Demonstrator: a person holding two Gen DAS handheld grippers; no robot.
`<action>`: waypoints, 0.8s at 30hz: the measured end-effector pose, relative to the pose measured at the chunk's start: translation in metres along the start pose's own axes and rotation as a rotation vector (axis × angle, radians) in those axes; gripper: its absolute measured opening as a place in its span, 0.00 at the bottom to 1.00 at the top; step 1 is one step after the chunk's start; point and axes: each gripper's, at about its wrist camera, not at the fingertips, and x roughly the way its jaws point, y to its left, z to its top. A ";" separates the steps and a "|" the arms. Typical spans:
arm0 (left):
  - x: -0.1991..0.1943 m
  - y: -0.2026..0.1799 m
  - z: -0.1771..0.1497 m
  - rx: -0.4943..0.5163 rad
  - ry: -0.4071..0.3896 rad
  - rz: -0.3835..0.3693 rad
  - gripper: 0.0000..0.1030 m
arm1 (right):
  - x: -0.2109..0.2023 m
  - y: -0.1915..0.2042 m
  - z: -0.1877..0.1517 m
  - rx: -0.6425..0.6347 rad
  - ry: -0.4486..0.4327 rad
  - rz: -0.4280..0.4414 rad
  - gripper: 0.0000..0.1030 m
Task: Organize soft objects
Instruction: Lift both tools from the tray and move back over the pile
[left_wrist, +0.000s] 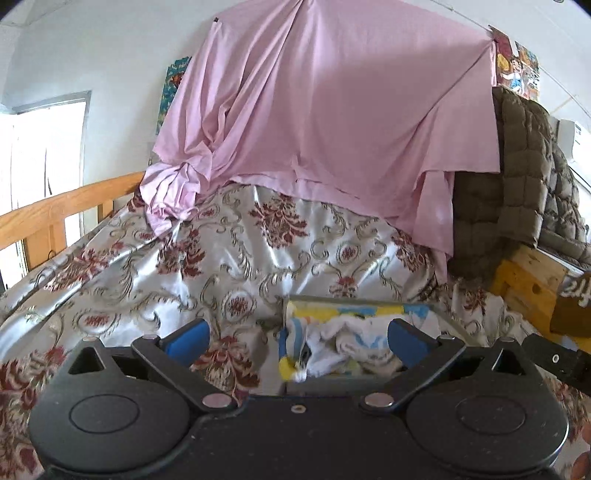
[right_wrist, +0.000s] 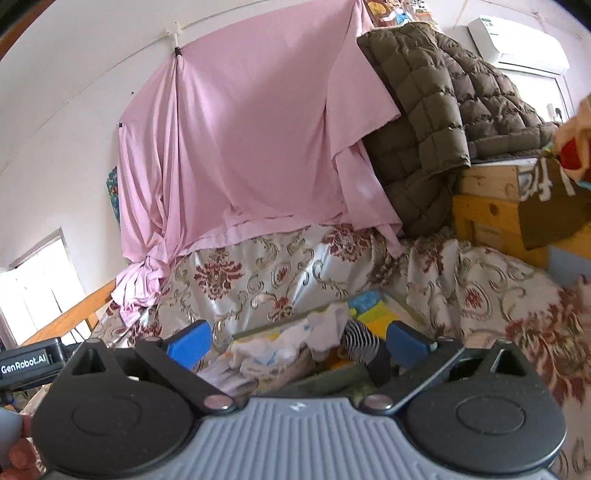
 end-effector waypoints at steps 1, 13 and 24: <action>-0.005 0.002 -0.004 0.002 0.002 -0.002 0.99 | -0.005 0.001 -0.003 -0.003 0.001 -0.005 1.00; -0.051 0.012 -0.039 0.026 0.003 -0.006 0.99 | -0.048 0.012 -0.044 -0.045 0.038 -0.058 1.00; -0.072 0.018 -0.066 0.074 0.005 0.003 0.99 | -0.071 0.022 -0.067 -0.089 0.050 -0.131 1.00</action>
